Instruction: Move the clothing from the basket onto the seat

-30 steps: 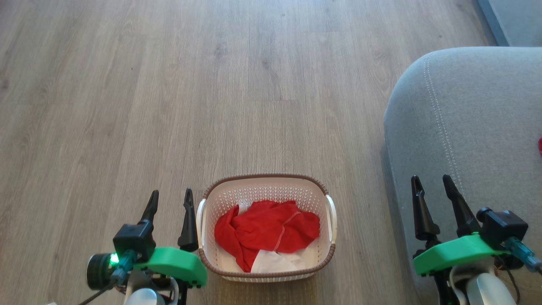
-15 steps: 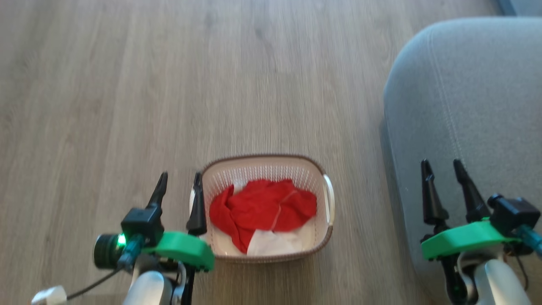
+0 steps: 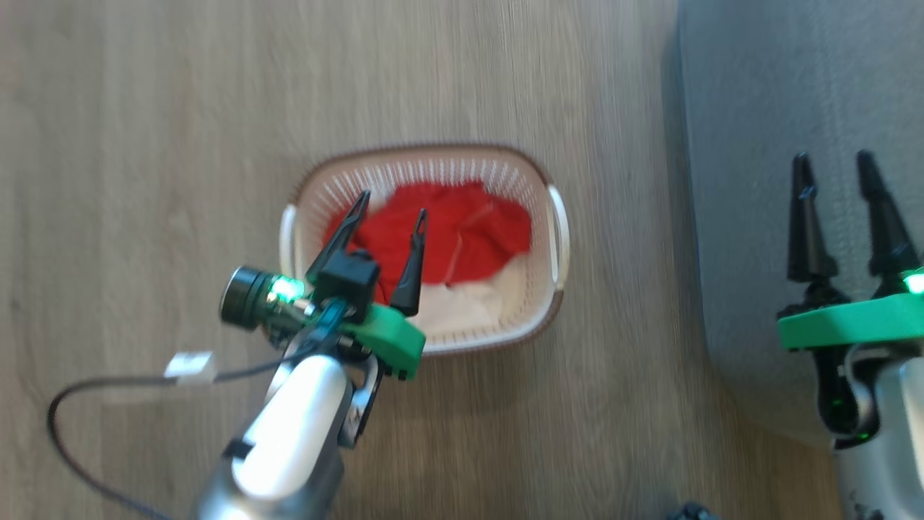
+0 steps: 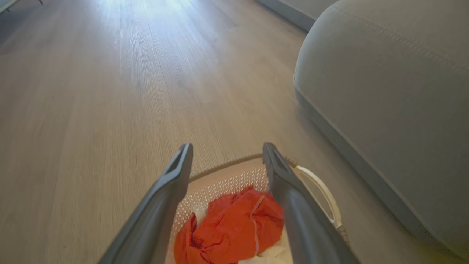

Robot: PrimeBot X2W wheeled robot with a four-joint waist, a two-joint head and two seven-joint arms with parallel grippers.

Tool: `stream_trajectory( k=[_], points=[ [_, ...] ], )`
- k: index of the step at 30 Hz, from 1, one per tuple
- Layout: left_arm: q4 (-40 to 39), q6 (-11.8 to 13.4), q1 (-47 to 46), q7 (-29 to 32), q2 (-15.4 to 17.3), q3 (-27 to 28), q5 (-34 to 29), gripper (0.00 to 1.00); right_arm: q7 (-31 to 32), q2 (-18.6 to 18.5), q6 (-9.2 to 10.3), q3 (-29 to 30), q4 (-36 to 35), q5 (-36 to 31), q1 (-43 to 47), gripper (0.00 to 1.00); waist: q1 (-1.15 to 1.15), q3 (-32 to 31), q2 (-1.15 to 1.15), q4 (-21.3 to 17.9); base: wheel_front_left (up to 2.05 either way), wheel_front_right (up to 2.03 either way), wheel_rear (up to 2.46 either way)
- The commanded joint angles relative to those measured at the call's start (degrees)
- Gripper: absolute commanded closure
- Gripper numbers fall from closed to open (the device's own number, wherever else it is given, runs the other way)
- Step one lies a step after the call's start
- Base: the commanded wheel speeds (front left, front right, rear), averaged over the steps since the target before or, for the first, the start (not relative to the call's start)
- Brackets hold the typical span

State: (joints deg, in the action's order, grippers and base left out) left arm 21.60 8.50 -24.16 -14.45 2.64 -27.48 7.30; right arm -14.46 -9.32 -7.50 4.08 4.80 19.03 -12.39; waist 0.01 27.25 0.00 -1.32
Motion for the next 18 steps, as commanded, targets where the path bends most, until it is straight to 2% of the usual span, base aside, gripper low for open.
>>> stream_trajectory(
  k=[1, 3, 8, 18],
  points=[
    [0.48, -0.28, -1.97, -0.55, 0.24, 0.68, -0.91, 0.0, -0.54, -1.09, 0.01, -0.47, -2.41, 0.38, -0.26, 0.0, -0.01, 6.47, 0.0, -2.18, 0.0, 0.0, 0.0],
    [5.44, -0.77, -5.02, -0.55, 0.24, -0.74, -1.9, 0.0, -0.54, -1.18, 0.01, -0.08, -3.34, 0.92, -0.48, 0.0, -0.01, 8.77, 0.0, -2.87, 0.0, 0.0, 0.0],
    [18.84, 0.03, -12.42, -0.55, 0.24, -1.66, -3.44, 0.0, -0.54, -0.49, 0.01, -1.59, -5.56, 1.88, -1.23, 0.0, -0.01, 13.61, 0.0, -5.21, 0.0, 0.0, 0.0],
    [41.89, -3.1, -26.11, -0.55, 0.41, -4.82, -6.54, 0.0, -0.54, 1.2, 0.01, -6.17, -9.29, 3.42, -2.8, 0.0, -0.01, 20.95, 0.0, -9.26, 0.0, 0.0, 0.0]
  ],
)
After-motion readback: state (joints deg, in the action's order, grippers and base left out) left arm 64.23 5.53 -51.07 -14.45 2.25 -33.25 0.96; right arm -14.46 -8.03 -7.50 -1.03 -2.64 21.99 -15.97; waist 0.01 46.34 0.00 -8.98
